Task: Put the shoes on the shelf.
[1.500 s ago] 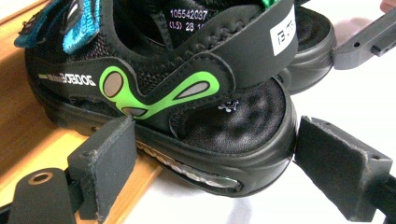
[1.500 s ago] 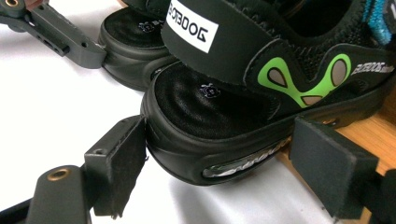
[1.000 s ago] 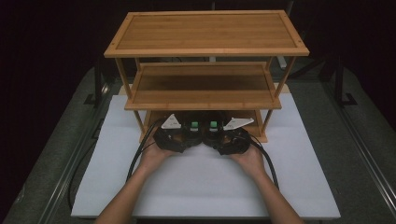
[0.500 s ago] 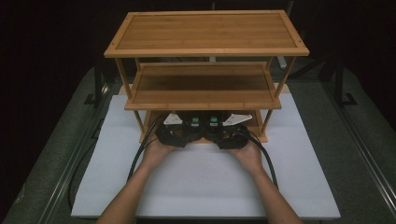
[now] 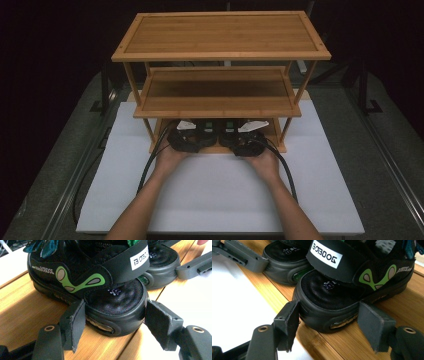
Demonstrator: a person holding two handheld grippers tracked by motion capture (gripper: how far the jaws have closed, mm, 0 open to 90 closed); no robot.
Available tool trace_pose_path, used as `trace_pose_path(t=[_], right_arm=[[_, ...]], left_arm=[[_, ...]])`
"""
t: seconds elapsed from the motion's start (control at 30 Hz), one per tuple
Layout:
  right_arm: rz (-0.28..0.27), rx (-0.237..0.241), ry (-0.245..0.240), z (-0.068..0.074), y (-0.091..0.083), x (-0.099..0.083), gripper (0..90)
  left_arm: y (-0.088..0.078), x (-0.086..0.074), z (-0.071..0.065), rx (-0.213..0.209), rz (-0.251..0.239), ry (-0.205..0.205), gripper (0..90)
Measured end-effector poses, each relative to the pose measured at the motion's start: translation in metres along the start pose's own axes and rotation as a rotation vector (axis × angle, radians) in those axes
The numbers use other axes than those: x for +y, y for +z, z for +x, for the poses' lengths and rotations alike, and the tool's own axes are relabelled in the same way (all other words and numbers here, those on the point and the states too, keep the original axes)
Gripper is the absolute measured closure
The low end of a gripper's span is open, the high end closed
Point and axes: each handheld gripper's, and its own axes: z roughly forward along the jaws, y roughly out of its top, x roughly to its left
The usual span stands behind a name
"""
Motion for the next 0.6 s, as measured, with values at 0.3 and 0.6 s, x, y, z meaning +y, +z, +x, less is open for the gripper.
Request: trace_pose_path(t=[0.3, 0.6], right_arm=[[-0.031, -0.011, -0.042, -0.005, 0.004, 0.001, 35.4], [-0.028, 0.059, 0.039, 0.001, -0.01, -0.002, 30.5]], left_arm=[[0.0, 0.0, -0.001, 0.005, -0.001, -0.007, 33.3], [-0.011, -0.003, -0.009, -0.019, -0.002, -0.028, 24.6]])
